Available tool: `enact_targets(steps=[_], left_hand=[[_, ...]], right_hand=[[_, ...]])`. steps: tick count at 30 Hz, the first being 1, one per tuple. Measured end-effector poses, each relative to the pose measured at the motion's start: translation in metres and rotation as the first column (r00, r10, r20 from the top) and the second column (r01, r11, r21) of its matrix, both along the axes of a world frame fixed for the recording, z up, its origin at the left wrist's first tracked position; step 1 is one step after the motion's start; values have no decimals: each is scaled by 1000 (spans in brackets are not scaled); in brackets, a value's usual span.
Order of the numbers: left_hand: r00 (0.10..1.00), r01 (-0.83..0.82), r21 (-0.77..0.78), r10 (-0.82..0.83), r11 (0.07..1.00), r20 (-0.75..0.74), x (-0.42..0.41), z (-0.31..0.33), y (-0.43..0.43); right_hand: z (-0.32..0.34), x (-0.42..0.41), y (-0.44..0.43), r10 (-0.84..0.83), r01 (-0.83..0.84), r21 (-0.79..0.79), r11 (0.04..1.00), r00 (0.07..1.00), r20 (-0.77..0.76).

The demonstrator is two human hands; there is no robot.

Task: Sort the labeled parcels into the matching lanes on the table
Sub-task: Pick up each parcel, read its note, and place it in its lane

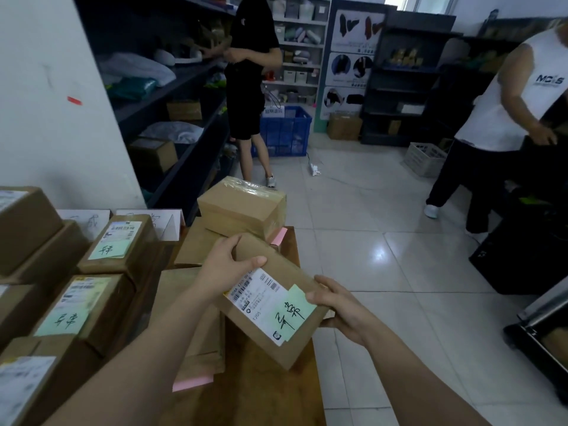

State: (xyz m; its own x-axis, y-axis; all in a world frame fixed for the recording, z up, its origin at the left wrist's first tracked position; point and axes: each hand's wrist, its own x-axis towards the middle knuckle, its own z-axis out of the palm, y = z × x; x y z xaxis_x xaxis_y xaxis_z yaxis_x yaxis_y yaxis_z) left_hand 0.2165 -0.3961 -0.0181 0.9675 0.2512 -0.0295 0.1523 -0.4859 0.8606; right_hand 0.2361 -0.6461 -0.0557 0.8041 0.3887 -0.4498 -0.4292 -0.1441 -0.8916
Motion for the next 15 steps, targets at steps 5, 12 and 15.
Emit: enact_targets(steps=[5,12,15], left_hand=[[956,-285,253,256,925,142,-25,12,-9],[917,-333,-207,367,920,157,-77,14,-11],[915,-315,-350,380,882,136,-98,19,-12]], right_hand=[[7,-7,20,-70,65,59,996,994,82],[34,-27,60,-215,194,235,952,974,67],[41,-41,80,-174,155,234,960,983,63]])
